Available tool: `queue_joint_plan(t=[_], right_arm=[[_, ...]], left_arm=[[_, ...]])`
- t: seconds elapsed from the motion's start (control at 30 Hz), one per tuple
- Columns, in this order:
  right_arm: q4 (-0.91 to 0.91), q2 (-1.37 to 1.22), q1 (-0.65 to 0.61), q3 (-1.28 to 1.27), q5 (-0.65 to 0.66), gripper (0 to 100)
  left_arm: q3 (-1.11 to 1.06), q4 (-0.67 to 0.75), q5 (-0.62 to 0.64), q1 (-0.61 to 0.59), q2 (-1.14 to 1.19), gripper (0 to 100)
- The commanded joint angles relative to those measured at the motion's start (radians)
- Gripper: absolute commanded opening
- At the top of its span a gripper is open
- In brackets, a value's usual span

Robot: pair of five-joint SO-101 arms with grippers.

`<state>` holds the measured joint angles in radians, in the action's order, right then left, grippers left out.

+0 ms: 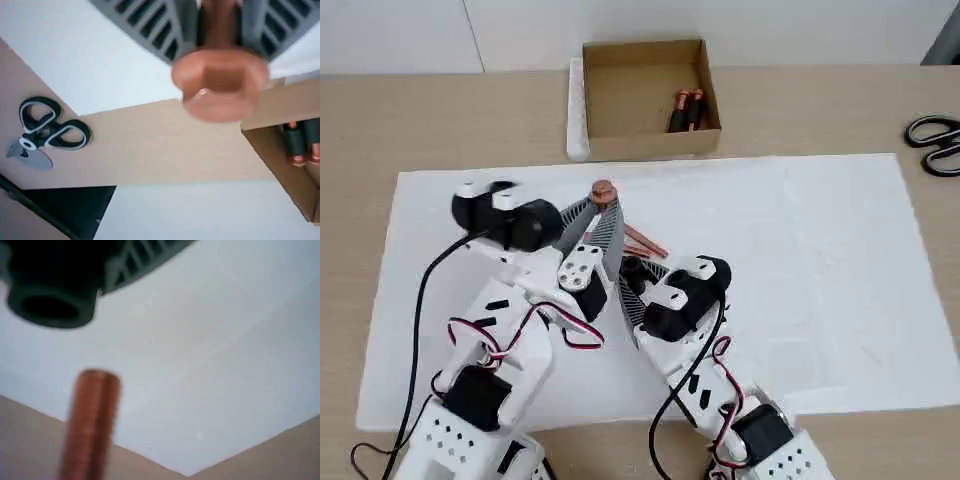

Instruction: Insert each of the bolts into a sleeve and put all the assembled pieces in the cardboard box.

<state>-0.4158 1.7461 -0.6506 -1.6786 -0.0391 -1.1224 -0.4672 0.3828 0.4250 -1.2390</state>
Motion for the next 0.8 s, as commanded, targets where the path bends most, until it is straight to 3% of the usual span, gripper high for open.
queue_joint_plan(t=[0.0, 0.3, 0.77], right_arm=[[-0.004, 0.007, -0.004, -0.008, 0.003, 0.4], [-0.004, 0.007, -0.005, -0.008, -0.078, 0.4], [-0.004, 0.007, -0.050, -0.008, -0.075, 0.4]], left_arm=[[0.005, 0.034, -0.008, 0.011, -0.021, 1], [-0.021, 0.095, -0.009, 0.014, -0.012, 1], [-0.059, 0.100, -0.011, 0.029, -0.011, 1]])
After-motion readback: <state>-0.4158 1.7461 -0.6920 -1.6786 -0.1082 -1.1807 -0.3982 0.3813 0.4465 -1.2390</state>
